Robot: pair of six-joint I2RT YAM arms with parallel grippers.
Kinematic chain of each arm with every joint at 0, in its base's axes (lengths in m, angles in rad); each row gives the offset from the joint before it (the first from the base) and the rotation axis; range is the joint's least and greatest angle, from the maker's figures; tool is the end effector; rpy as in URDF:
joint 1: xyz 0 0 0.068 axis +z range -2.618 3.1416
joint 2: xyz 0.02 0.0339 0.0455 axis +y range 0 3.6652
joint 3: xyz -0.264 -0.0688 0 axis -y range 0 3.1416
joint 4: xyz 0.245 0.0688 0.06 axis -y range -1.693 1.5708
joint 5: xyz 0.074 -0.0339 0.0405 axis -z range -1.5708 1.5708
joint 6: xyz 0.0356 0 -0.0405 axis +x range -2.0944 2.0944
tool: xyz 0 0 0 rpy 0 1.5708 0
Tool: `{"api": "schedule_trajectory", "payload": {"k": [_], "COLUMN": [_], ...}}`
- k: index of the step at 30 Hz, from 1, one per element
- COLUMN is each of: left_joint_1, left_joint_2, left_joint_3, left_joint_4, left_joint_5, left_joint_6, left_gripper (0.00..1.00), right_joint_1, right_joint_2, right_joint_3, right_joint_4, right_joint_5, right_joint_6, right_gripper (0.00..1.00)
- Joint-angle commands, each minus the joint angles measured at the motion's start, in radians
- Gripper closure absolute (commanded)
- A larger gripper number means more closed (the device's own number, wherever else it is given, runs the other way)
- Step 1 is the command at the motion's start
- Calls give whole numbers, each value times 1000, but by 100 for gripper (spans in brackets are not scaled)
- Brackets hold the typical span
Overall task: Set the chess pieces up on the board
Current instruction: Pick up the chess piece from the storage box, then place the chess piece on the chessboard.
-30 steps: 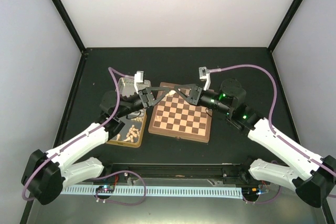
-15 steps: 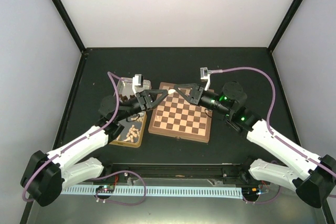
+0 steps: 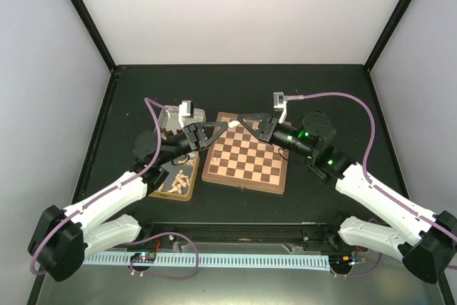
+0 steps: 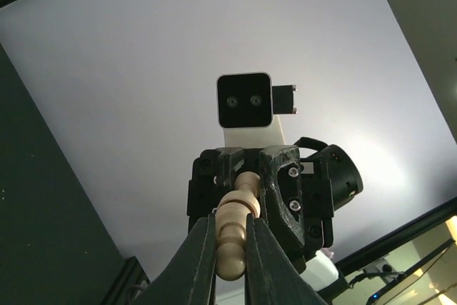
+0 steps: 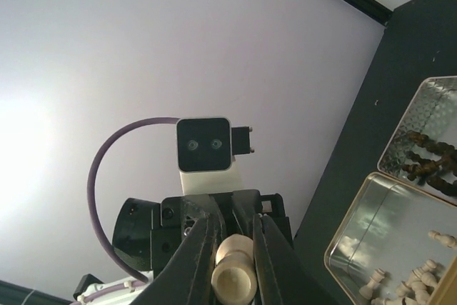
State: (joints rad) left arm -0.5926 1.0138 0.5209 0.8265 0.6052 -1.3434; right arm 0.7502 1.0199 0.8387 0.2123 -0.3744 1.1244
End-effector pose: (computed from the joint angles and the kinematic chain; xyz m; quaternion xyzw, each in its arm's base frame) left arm 0.1730 -0.1409 0.3083 0.0229 0.6040 -0.7386 0.2985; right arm 0.1672 0.1736 0.3566 -0.0041 0.6968 0.6453 0.3132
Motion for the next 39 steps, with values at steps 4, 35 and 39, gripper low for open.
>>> {"api": "schedule_trajectory", "payload": {"k": [4,35,39], "left_joint_1": [0,-220,-239], "left_joint_2": [-81,360,430], "left_joint_3": [60,345,393], "left_joint_4": [-358,-1297,-1299], "left_joint_5": [-45,-608,-629], "left_joint_6": [254,836,860], "left_gripper": [98,98,98], "right_joint_1": [-3,-4,-4], "right_joint_2": [-48,-31,-34], "right_joint_3": [40,-65,-71], "right_joint_4": [-223,-557,-559], "right_joint_5": [210,585,588], "right_joint_6": [-146,-237,-234], "right_gripper": [93,93,93]}}
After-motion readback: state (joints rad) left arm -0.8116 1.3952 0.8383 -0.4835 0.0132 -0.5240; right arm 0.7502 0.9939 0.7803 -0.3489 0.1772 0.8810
